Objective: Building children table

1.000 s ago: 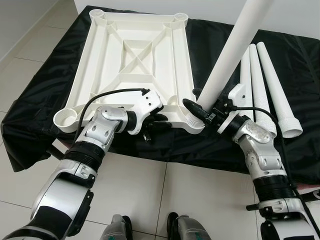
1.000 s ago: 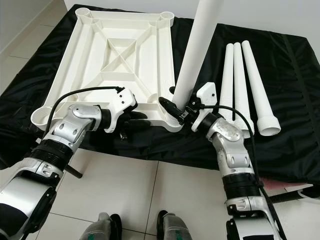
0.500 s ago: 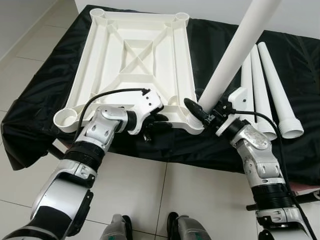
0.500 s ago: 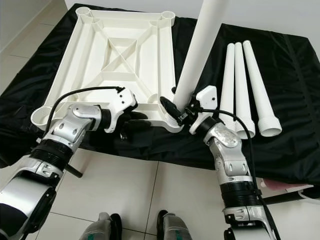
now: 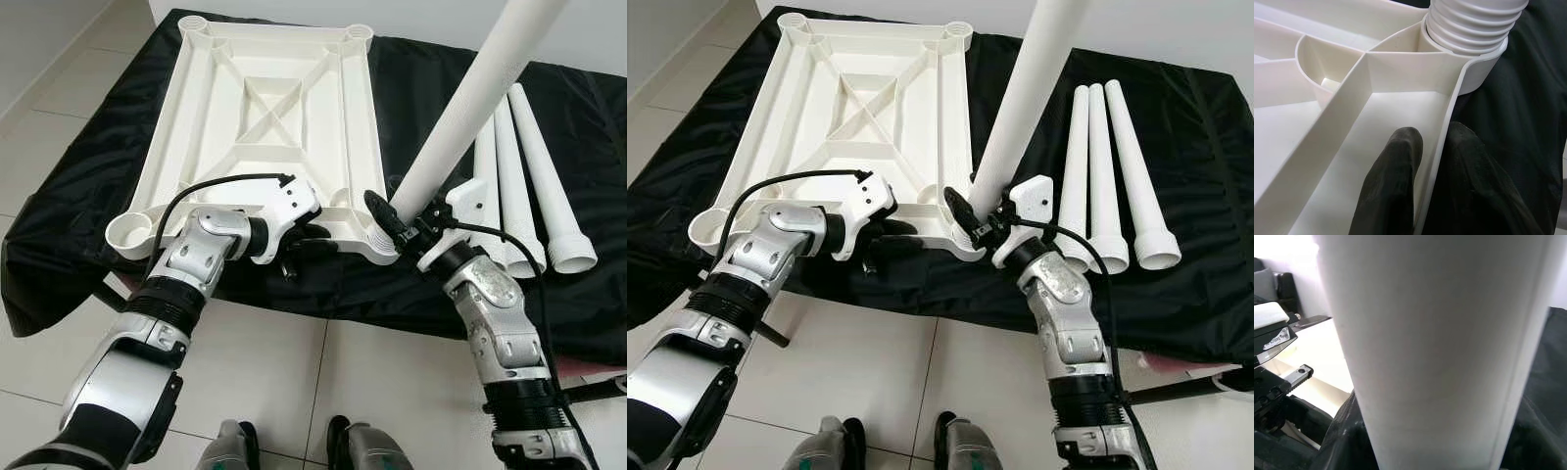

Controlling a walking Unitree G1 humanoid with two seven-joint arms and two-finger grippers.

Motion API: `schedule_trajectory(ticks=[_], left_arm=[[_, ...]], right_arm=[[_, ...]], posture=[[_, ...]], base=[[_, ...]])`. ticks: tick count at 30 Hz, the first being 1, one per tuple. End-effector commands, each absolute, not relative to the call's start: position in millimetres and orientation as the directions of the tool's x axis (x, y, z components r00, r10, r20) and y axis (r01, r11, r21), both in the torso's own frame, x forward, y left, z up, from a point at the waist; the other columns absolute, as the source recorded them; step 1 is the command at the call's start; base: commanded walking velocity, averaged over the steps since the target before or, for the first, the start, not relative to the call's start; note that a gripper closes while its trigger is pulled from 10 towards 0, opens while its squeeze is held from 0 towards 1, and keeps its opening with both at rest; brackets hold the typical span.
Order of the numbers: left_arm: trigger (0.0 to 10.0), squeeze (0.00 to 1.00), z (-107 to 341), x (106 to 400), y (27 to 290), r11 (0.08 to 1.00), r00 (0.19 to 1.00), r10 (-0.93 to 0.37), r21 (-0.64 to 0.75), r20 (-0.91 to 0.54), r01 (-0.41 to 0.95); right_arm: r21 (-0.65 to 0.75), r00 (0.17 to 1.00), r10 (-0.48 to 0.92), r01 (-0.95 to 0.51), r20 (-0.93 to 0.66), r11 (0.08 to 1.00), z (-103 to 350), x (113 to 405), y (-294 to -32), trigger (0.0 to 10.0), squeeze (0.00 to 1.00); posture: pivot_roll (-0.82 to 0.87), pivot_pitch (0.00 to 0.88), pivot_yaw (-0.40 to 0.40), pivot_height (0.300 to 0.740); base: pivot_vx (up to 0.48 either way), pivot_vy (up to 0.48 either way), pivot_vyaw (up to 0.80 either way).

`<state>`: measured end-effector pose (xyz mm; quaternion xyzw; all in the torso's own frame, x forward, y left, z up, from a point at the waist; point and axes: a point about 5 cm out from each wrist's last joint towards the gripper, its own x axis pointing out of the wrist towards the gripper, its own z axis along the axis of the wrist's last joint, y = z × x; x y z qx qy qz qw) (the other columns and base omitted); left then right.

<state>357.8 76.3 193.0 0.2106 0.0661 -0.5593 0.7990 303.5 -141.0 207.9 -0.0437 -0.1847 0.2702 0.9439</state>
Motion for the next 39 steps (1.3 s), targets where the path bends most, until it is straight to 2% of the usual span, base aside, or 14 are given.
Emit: schedule_trajectory(ticks=[1,30,39], left_arm=[[10.0,0.00,195.0,356.5,75.2,0.293,0.364,-0.878,0.253,-0.310,0.922],[10.0,0.00,195.1,356.6,73.5,0.290,0.361,-0.879,0.254,-0.310,0.923],[10.0,0.00,195.2,356.6,74.0,0.290,0.361,-0.880,0.252,-0.310,0.923]], right_arm=[[-0.150,0.806,0.533,-0.512,0.257,0.846,190.1,300.6,-135.4,10.0,0.00],[-0.146,0.875,0.383,-0.355,0.297,0.923,190.2,296.0,-122.2,10.0,0.00],[-0.132,0.905,0.282,-0.252,0.320,0.959,193.3,297.8,-125.8,10.0,0.00]], posture=[[-0.05,0.217,-0.009,0.740],[-0.05,0.206,-0.013,0.740],[-0.05,0.209,-0.011,0.740]], base=[[0.000,0.000,0.00],[0.000,0.000,0.00],[0.000,0.000,0.00]])
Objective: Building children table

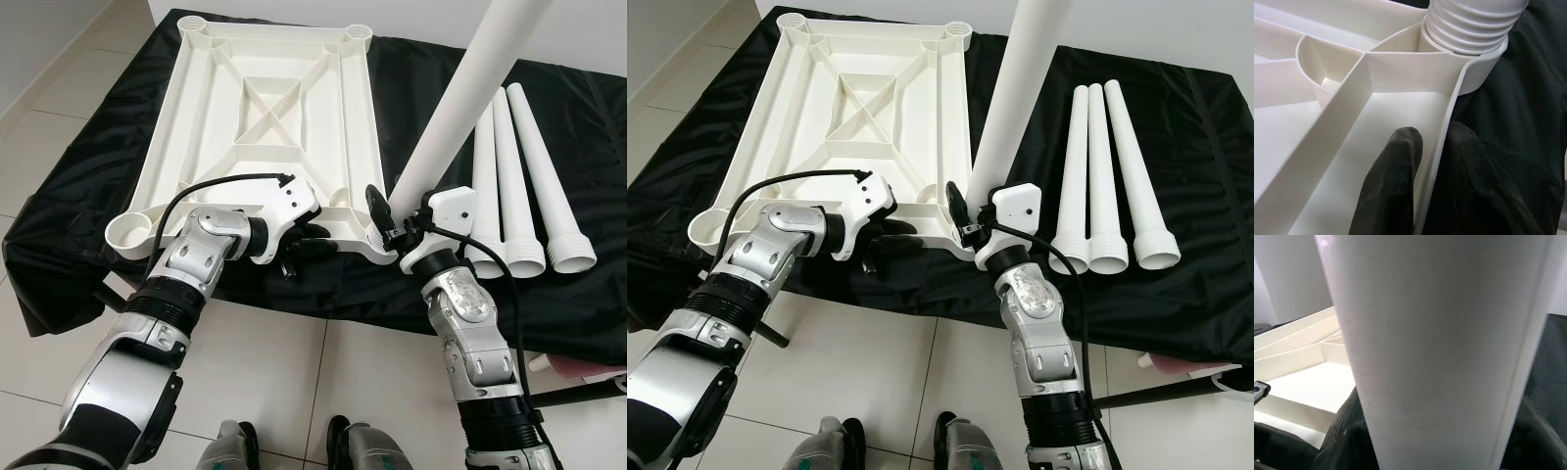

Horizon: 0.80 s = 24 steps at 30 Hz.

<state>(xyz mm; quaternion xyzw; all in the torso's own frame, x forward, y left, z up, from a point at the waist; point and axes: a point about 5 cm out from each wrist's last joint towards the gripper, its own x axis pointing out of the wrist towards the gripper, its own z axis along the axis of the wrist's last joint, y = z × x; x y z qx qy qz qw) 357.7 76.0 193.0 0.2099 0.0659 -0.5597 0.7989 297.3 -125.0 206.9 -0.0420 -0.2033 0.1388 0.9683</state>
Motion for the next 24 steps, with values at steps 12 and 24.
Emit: schedule_trajectory(ticks=[12,24], left_arm=[[10.0,0.00,195.8,356.7,74.2,0.289,0.360,-0.879,0.252,-0.312,0.924],[10.0,0.00,196.6,356.4,73.9,0.284,0.356,-0.880,0.253,-0.313,0.925]], right_arm=[[-0.104,0.935,0.169,-0.143,0.311,0.984,190.2,298.9,-127.4,10.0,0.00],[-0.062,0.953,0.057,-0.040,0.298,0.997,184.7,296.9,-126.1,10.0,0.00]], posture=[[-0.05,0.213,-0.007,0.740],[-0.05,0.213,-0.004,0.740]], base=[[0.000,0.000,0.00],[0.000,0.000,0.00]])
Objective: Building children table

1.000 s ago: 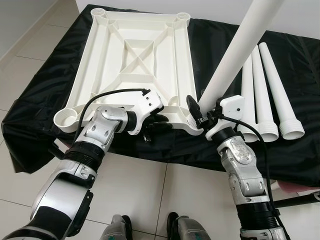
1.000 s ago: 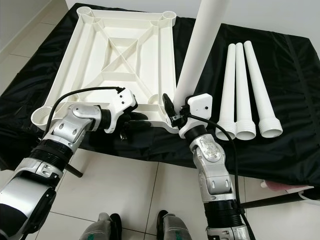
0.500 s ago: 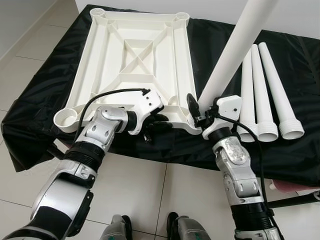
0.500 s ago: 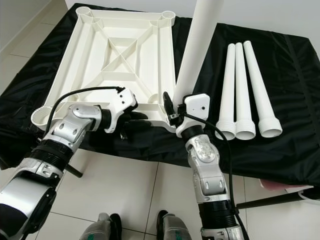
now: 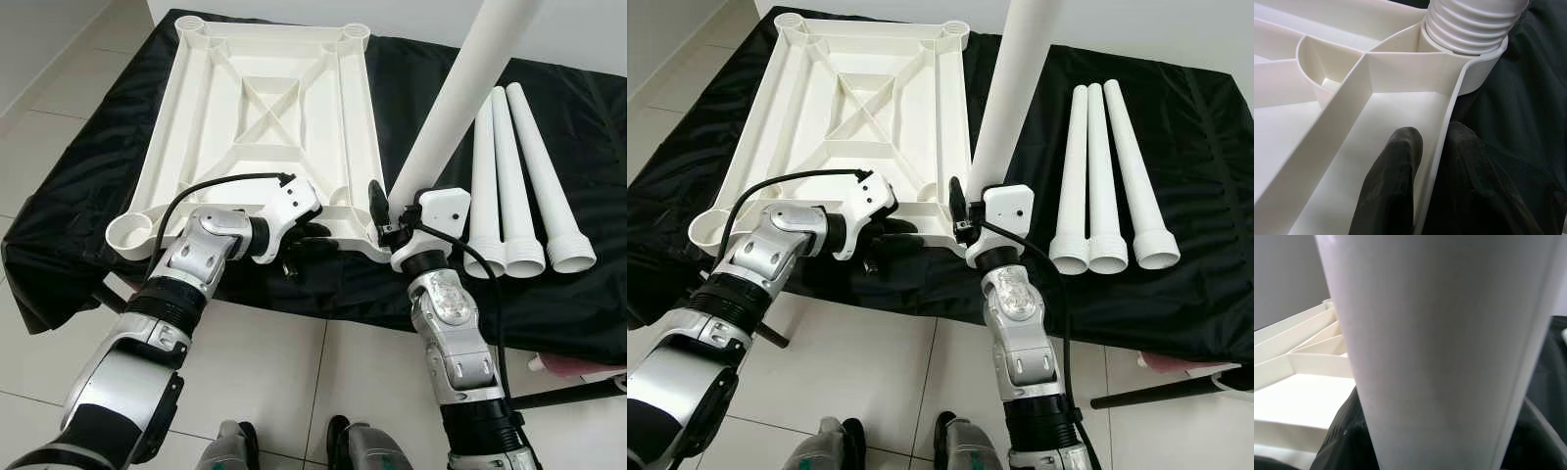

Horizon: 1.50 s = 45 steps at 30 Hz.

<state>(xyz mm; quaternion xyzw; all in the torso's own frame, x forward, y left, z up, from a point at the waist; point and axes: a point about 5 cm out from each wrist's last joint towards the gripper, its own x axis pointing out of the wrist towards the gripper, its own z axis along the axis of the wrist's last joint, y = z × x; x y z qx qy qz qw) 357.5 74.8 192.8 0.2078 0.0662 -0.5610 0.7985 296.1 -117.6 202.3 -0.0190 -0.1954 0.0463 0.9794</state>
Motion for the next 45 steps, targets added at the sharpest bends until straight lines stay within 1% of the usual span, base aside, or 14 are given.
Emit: schedule_trajectory(ticks=[1,7,8,18,21,27,35,38,45], left_arm=[[10.0,0.00,196.4,356.3,73.8,0.283,0.355,-0.880,0.253,-0.314,0.925],[10.0,0.00,196.4,356.4,73.6,0.283,0.355,-0.881,0.253,-0.314,0.925],[10.0,0.00,196.2,356.3,73.7,0.282,0.354,-0.881,0.252,-0.314,0.926],[10.0,0.00,195.7,355.9,73.0,0.280,0.352,-0.882,0.252,-0.313,0.926],[10.0,0.00,195.4,355.4,72.8,0.279,0.350,-0.883,0.251,-0.312,0.927],[10.0,0.00,195.0,355.1,72.4,0.278,0.350,-0.883,0.250,-0.313,0.927],[10.0,0.00,194.6,354.5,72.4,0.276,0.347,-0.884,0.249,-0.315,0.929],[10.0,0.00,194.7,354.3,72.5,0.274,0.345,-0.884,0.248,-0.316,0.929],[10.0,0.00,194.5,354.3,72.8,0.274,0.344,-0.884,0.246,-0.318,0.930]], right_arm=[[-0.047,0.957,0.018,-0.004,0.290,0.999,183.0,296.6,-126.9,10.0,0.00],[-0.039,0.960,-0.013,0.024,0.278,0.999,180.7,297.5,-127.5,10.0,0.00],[-0.021,0.965,-0.033,0.040,0.262,0.999,179.4,298.7,-127.8,10.0,0.00],[-0.013,0.967,-0.063,0.069,0.245,0.998,180.8,302.6,-129.2,10.0,0.00],[-0.024,0.961,-0.135,0.145,0.241,0.989,180.2,301.1,-127.4,10.0,0.00],[-0.013,0.958,-0.171,0.178,0.230,0.984,177.4,299.5,-124.7,10.0,0.00],[0.017,0.939,-0.288,0.290,0.187,0.957,169.2,295.7,-127.9,10.0,0.00],[-0.006,0.919,-0.346,0.353,0.188,0.936,167.1,292.4,-129.3,10.0,0.00],[0.008,0.921,-0.339,0.344,0.191,0.939,167.8,291.6,-128.5,10.0,0.00]], posture=[[-0.05,0.211,-0.004,0.740],[-0.05,0.209,-0.005,0.740],[-0.05,0.205,-0.004,0.740],[-0.05,0.197,-0.006,0.740],[-0.05,0.194,-0.007,0.740],[-0.04,0.189,-0.006,0.740],[-0.04,0.190,-0.002,0.740],[-0.04,0.191,-0.002,0.740],[-0.04,0.194,0.001,0.740]], base=[[0.000,0.000,0.00],[0.000,0.000,0.00],[0.000,0.000,0.00],[0.000,0.000,0.00],[0.000,0.000,0.00],[0.000,0.000,0.00],[0.000,0.000,0.00],[0.000,0.000,0.00],[0.000,0.000,0.00]])
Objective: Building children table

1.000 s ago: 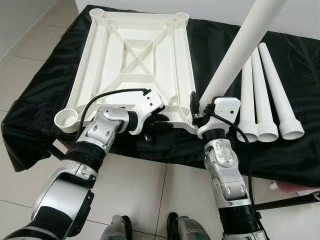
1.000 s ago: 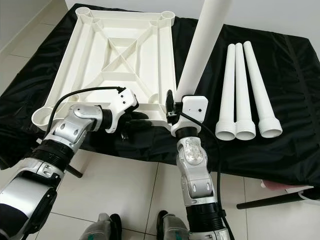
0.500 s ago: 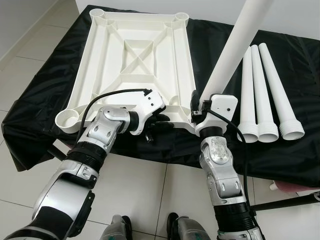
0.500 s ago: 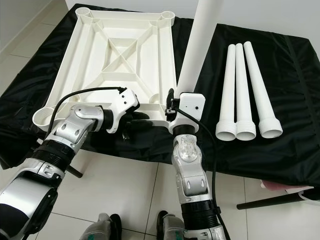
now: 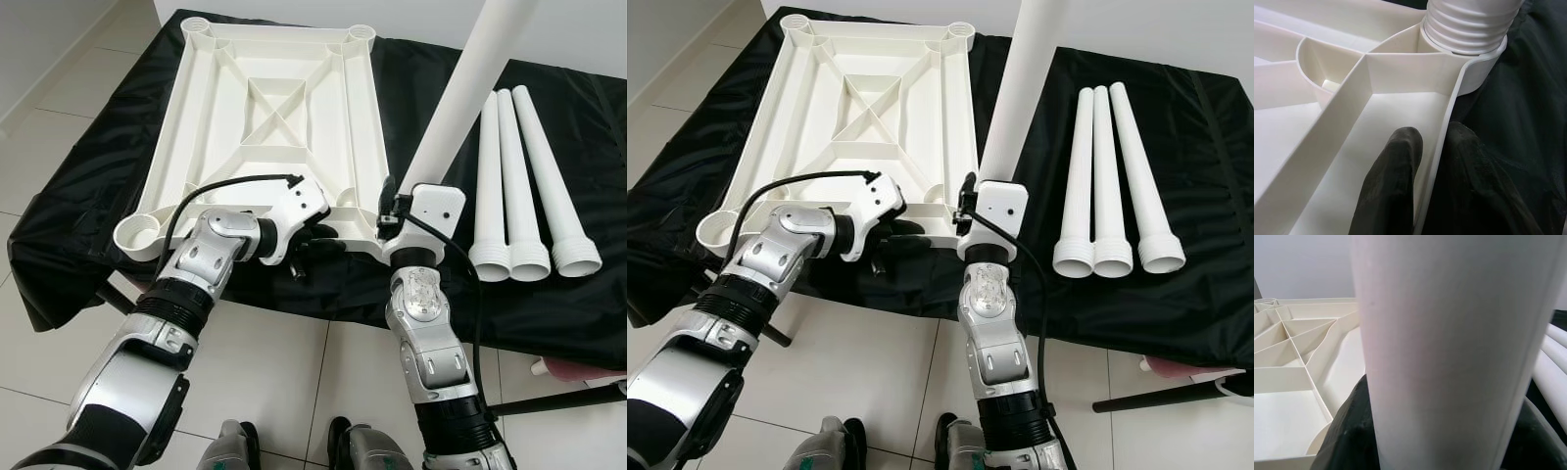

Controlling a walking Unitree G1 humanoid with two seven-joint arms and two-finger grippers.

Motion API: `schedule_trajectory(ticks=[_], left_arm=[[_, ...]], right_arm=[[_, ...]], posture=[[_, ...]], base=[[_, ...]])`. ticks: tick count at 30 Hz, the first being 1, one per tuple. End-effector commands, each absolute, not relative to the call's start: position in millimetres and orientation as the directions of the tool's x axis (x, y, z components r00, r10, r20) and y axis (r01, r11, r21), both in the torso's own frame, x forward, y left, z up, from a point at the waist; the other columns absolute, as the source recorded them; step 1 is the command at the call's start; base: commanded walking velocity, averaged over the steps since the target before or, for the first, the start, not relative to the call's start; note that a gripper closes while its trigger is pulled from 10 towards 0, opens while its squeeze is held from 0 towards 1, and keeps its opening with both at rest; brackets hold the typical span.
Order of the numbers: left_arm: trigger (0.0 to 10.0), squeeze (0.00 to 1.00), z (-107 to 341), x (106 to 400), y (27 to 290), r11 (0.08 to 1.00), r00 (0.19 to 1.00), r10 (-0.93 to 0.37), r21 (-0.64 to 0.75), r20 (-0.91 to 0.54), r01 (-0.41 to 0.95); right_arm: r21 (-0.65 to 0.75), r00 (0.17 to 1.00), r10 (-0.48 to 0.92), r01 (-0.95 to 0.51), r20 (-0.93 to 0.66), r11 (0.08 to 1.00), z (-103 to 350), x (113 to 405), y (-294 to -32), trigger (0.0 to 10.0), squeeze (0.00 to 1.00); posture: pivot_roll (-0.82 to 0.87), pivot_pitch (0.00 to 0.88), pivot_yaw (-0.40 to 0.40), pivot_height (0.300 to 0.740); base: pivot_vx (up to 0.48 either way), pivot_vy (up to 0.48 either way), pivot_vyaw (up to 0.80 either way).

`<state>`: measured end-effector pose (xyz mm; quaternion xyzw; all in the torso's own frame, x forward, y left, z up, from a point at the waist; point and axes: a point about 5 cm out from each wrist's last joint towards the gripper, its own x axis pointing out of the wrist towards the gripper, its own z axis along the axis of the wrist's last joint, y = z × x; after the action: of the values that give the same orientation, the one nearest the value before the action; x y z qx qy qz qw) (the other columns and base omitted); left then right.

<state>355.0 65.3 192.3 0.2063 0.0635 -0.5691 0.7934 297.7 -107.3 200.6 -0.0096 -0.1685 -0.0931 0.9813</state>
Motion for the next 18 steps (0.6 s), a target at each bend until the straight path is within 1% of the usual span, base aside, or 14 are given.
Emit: schedule_trajectory(ticks=[1,17,18], left_arm=[[10.0,0.00,194.6,354.3,72.9,0.274,0.344,-0.884,0.246,-0.318,0.930],[10.0,0.00,194.9,354.7,73.8,0.276,0.346,-0.882,0.243,-0.320,0.930],[10.0,0.00,195.0,354.8,73.9,0.277,0.346,-0.882,0.243,-0.320,0.930]], right_arm=[[0.014,0.922,-0.338,0.342,0.191,0.940,168.1,291.6,-128.2,10.0,0.00],[0.028,0.914,-0.341,0.344,0.218,0.939,174.7,292.0,-127.3,10.0,0.00],[0.038,0.918,-0.328,0.328,0.222,0.944,175.1,291.7,-126.0,10.0,0.00]], posture=[[-0.04,0.196,0.002,0.740],[-0.04,0.202,0.006,0.740],[-0.04,0.202,0.006,0.740]], base=[[0.000,0.000,0.00],[0.000,0.000,0.00],[0.000,0.000,0.00]])
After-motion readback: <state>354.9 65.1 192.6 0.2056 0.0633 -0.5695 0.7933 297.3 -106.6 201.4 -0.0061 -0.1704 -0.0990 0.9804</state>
